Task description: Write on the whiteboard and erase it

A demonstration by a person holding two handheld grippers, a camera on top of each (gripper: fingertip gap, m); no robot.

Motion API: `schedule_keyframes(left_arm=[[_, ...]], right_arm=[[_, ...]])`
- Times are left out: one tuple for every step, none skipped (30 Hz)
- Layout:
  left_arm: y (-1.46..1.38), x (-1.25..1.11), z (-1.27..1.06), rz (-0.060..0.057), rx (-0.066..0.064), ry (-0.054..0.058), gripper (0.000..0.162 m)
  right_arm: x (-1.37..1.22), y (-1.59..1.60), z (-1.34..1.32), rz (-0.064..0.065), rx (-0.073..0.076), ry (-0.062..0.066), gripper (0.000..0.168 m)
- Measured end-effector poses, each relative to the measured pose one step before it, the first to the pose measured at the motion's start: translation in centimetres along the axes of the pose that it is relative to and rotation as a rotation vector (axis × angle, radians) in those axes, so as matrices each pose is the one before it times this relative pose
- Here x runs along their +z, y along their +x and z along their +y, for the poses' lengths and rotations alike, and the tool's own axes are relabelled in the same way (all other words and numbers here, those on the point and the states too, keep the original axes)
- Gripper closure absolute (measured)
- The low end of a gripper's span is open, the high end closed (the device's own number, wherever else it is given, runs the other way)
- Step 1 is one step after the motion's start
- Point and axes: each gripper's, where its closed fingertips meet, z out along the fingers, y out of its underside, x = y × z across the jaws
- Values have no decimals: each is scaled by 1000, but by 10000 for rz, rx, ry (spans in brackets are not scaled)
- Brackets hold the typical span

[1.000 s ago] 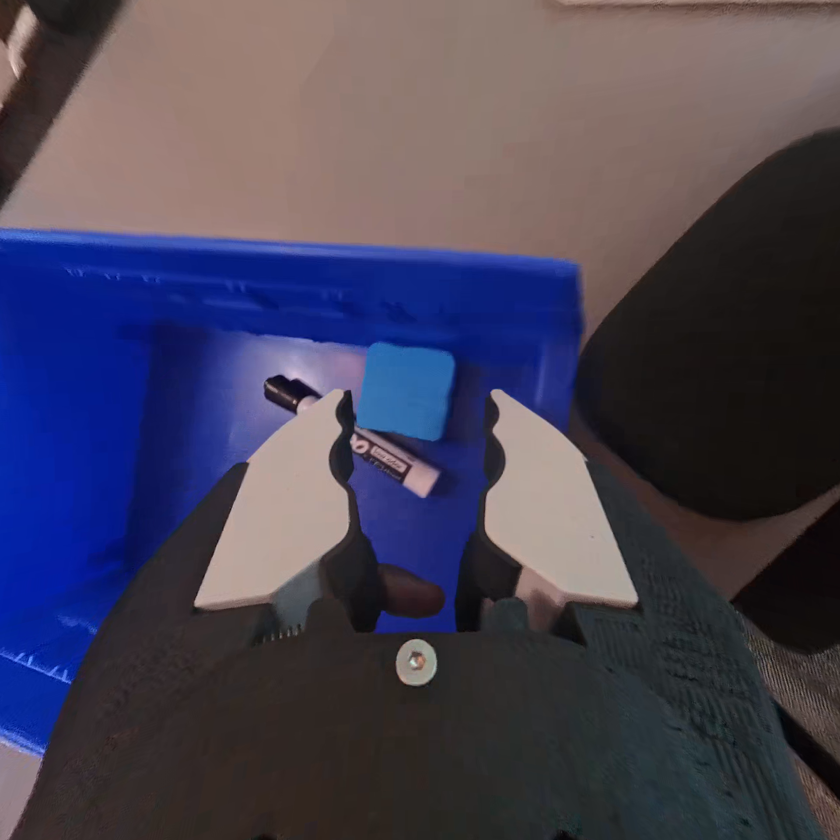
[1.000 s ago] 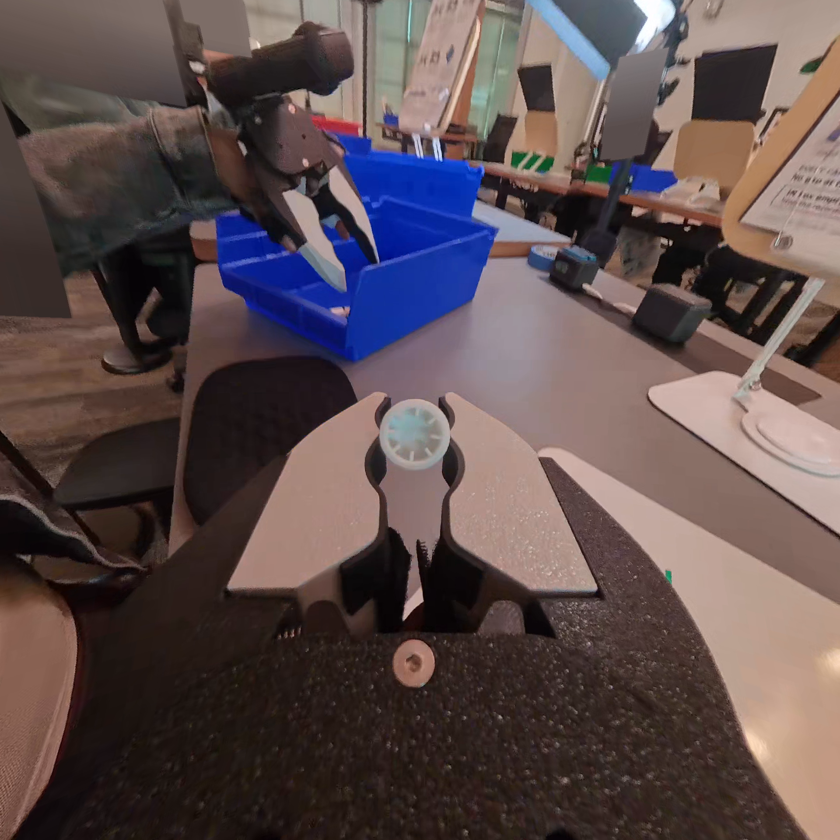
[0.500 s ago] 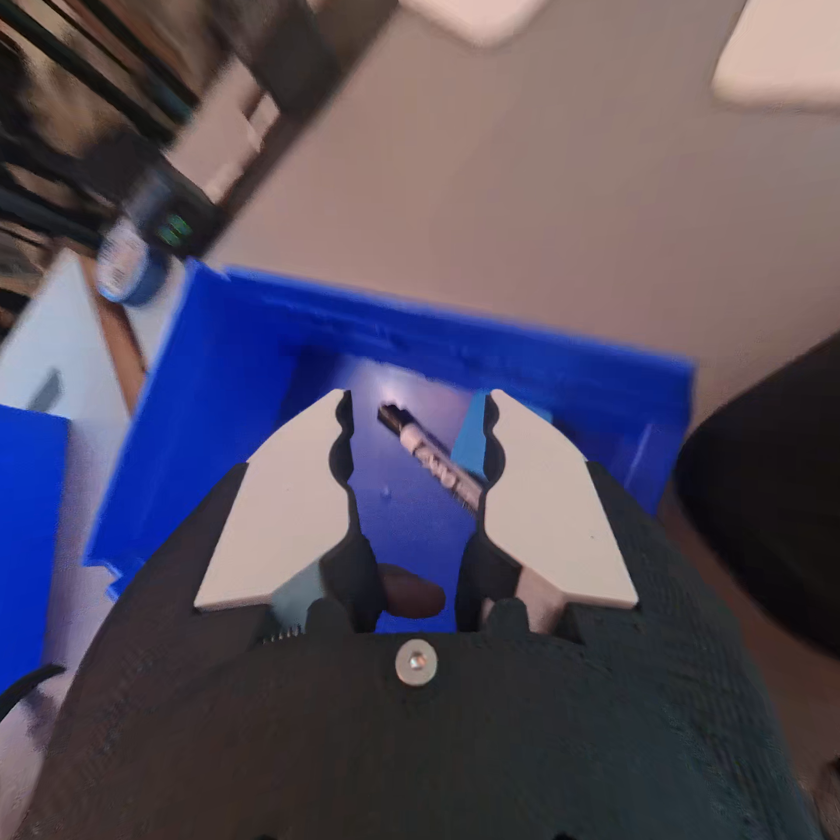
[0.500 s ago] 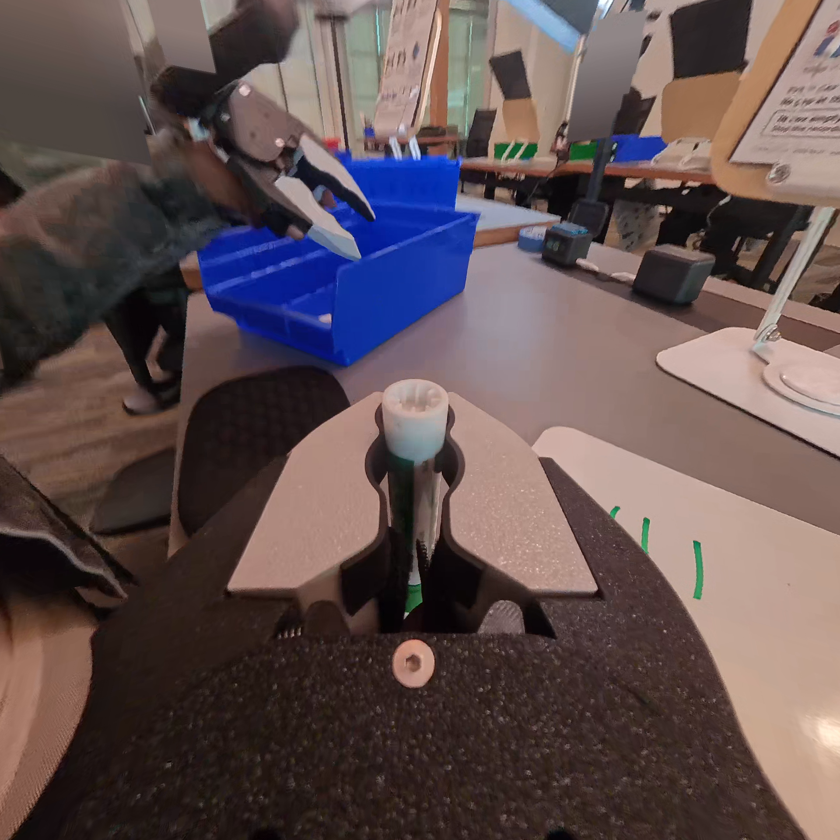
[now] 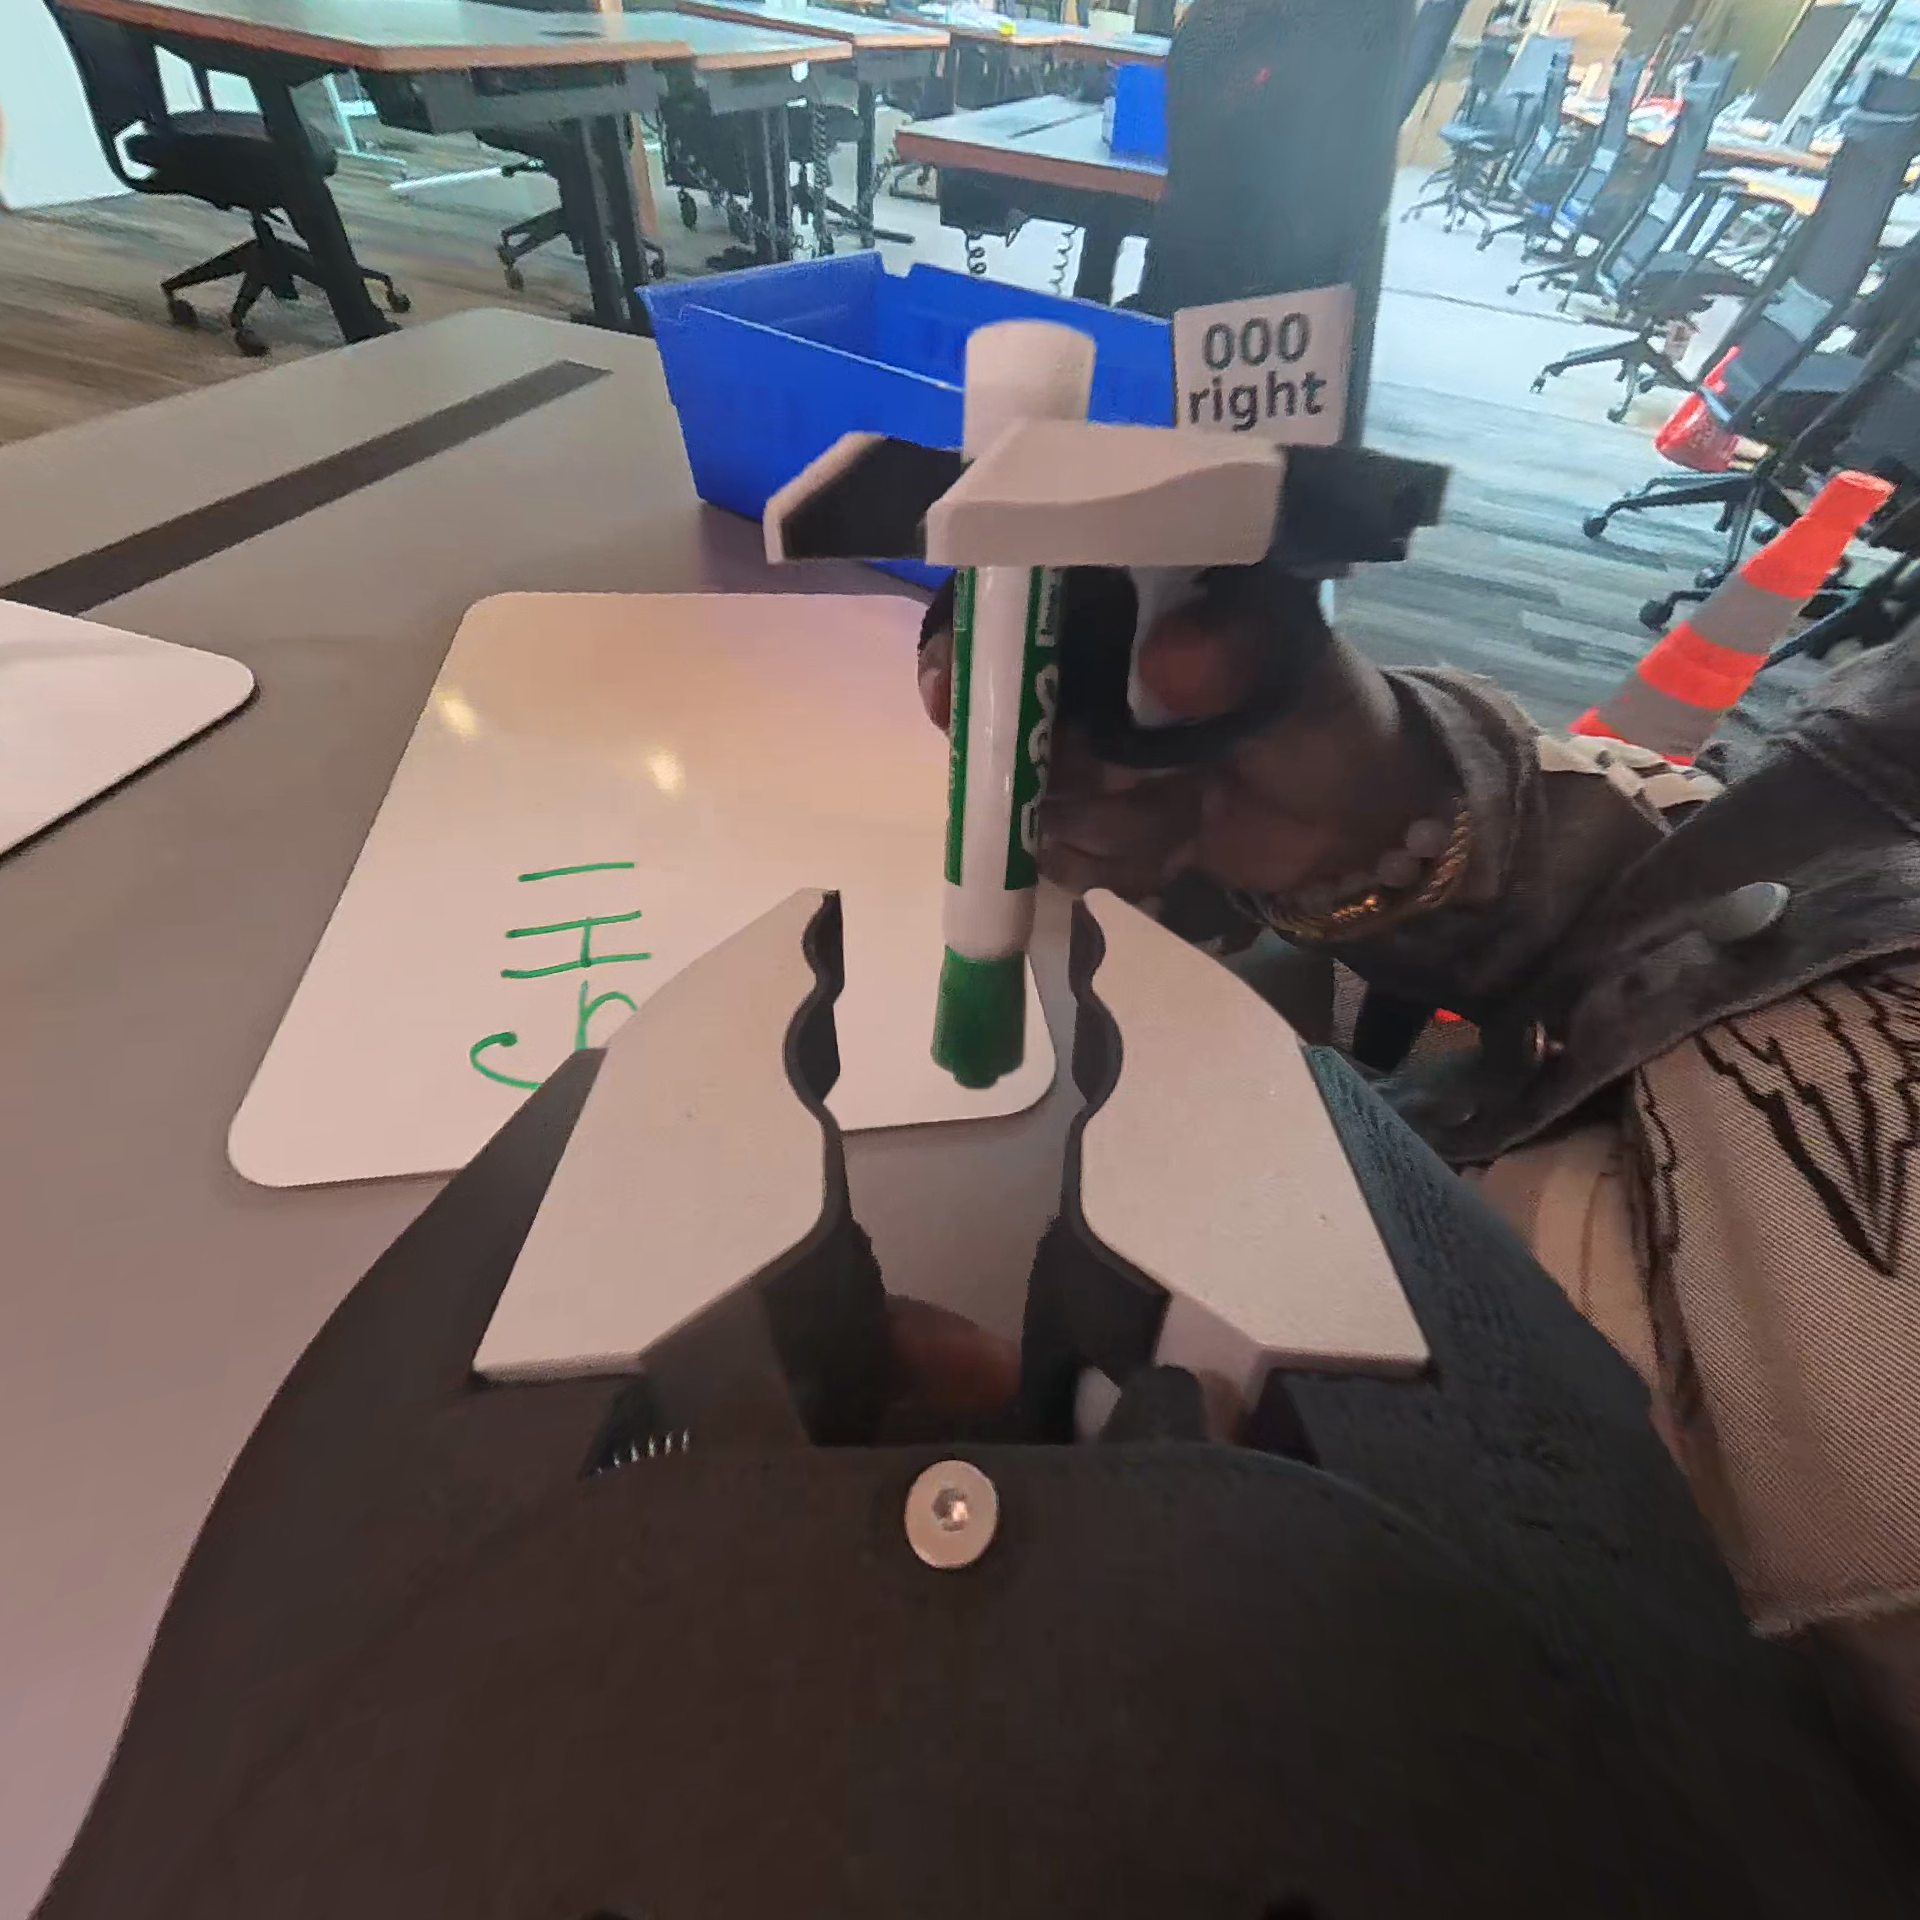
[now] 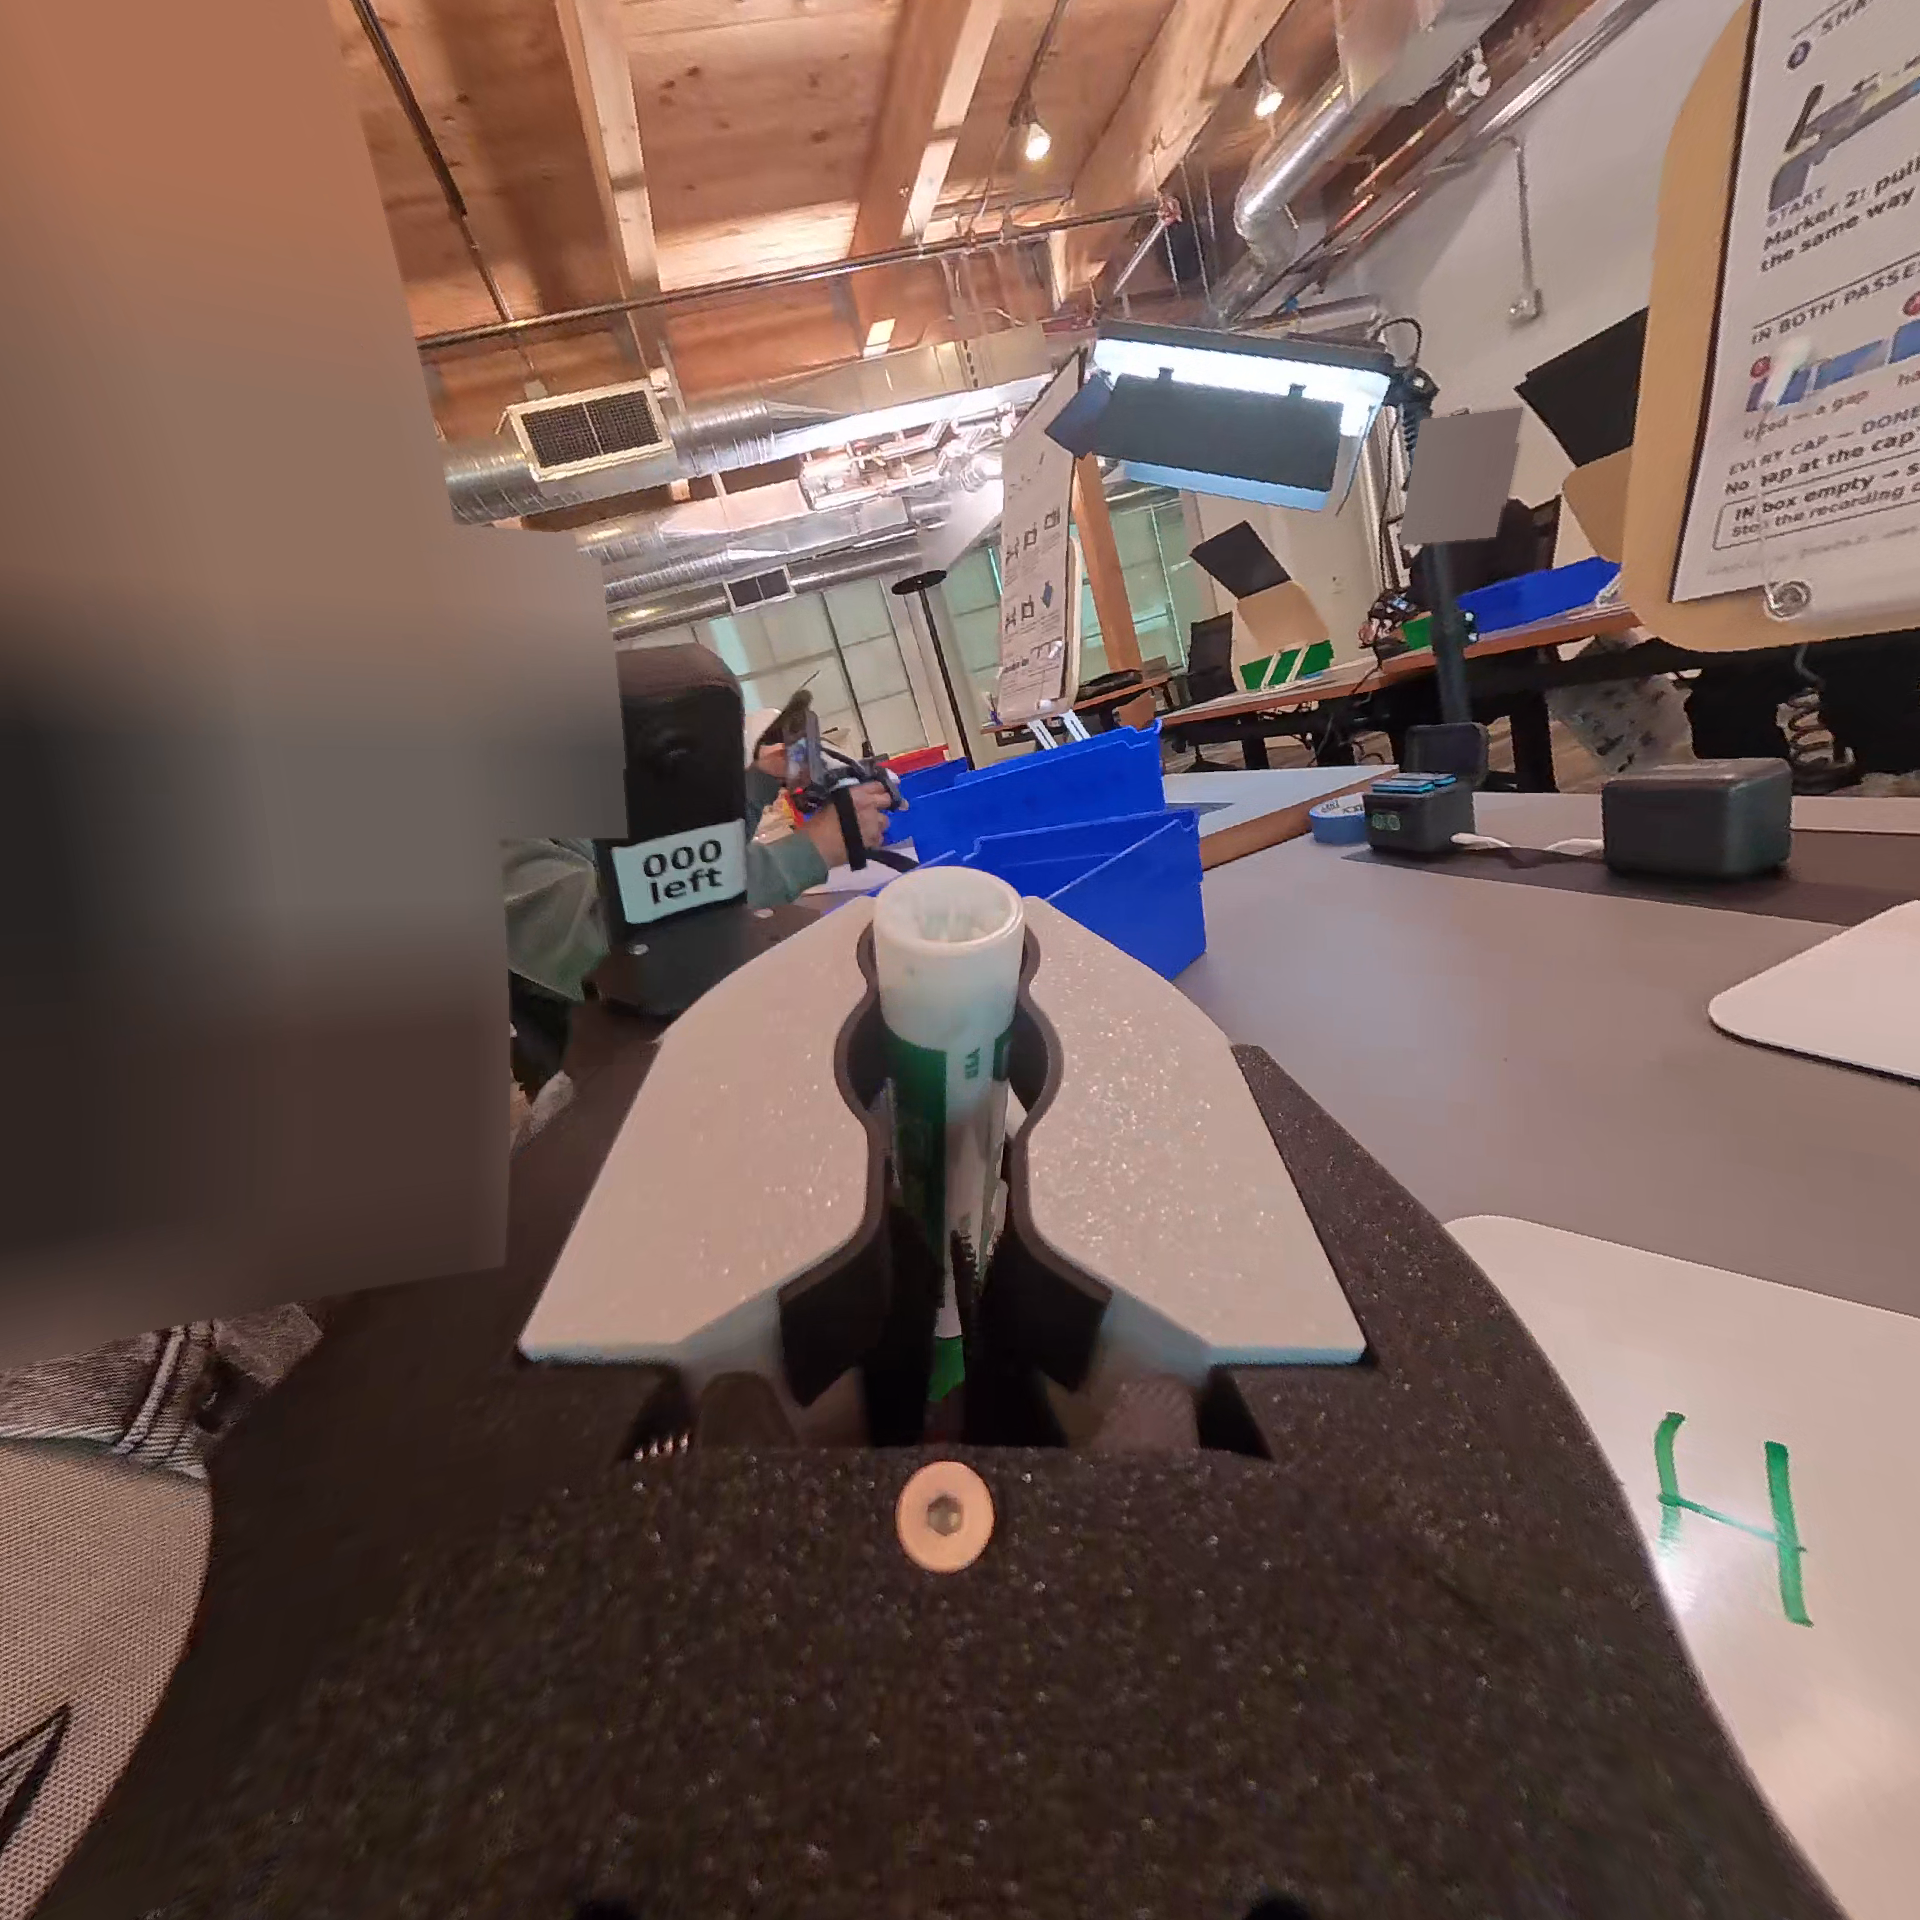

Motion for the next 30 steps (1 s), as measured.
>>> schedule_keyframes(left_arm=[[-69, 518, 222, -109, 8, -143, 122], [197, 455, 234, 63, 70, -135, 126], [360, 328, 107, 172, 143, -35, 137], [298, 184, 37, 113, 167, 17, 143], [-78, 21, 87, -117, 199, -38, 143], [-135, -210, 104, -141, 162, -88, 143], [-295, -501, 74, -218, 65, -107, 143], [-468, -932, -112, -294, 102, -42, 144], [-1101, -1472, -267, -638, 38, -41, 144], [-1857, -2002, -317, -976, 26, -61, 144], [-2600, -2402, -130, -1256, -29, -170, 144], [-3383, -2554, 438, -1540, -117, -517, 144], [-4162, -2413, 1188, -1870, -95, -876, 144], [-4705, -1843, 2066, -2090, -73, -1232, 144], [-4370, -867, 2580, -1851, -94, -1387, 144], [-3199, 130, 2299, -1221, -263, -1084, 144], [-1694, 722, 1712, -439, -387, -727, 144], [-680, 934, 1401, 29, -316, -591, 144], [-414, 1102, 1236, 34, -258, -546, 144], [-323, 1236, 1192, -52, -174, -606, 144], [-31, 1235, 1123, 29, -21, -631, 143], [18, 1137, 975, -17, 47, -619, 143], [-17, 937, 651, -94, 47, -439, 143], [261, 679, 329, 61, 47, -262, 143], [424, 477, 208, 155, 68, -200, 143], [269, 315, 132, 48, 125, -140, 143], [109, 166, 79, -33, 174, -50, 143], [132, -9, 151, 35, 134, -43, 141], [47, -208, 192, 48, 49, -65, 129], [-38, -399, -10, 18, 43, 63, 117]], right_arm=[[-57, -86, -83, -48, 30, 72, 148], [-49, -7, -23, -25, 27, 52, 148], [-52, 54, 68, -3, 26, 15, 148], [-72, 84, 88, 2, 37, -2, 148], [-81, 13, 93, -53, 65, -34, 148], [-79, -36, 242, -106, 73, -179, 148], [-90, 6, 348, -89, 59, -327, 148], [-170, 174, 390, 5, 13, -391, 147], [-280, 278, 250, 79, -19, -305, 138], [-412, 356, 41, 145, -3, -156, 130], [-470, 330, -104, 143, -2, -29, 125], [-490, 293, -166, 128, -25, 29, 124], [-461, 322, -173, 168, -39, 61, 125], [-395, 319, -189, 188, -65, 98, 127], [-301, 215, -152, 140, -86, 103, 128], [-194, 148, -104, 110, -67, 79, 130], [-75, 88, -30, 84, -42, 29, 131], [-12, 31, 75, 57, -31, -40, 132], [28, -41, 166, 30, -37, -105, 133], [18, -71, 190, 21, -56, -124, 133], [-19, -77, 169, 25, -76, -110, 134], [-38, -44, 148, 37, -83, -108, 134], [-61, -3, 124, 47, -76, -109, 135], [-77, 75, 77, 60, -58, -91, 135], [-86, 129, 32, 68, -32, -49, 135], [-83, 141, -35, 55, -3, 6, 135], [-64, 122, -64, 34, 33, 37, 135], [-50, 109, -37, 13, 56, 35, 136], [-32, 96, -6, 11, 48, 16, 136], [-14, 111, 38, 27, 25, -2, 137]])
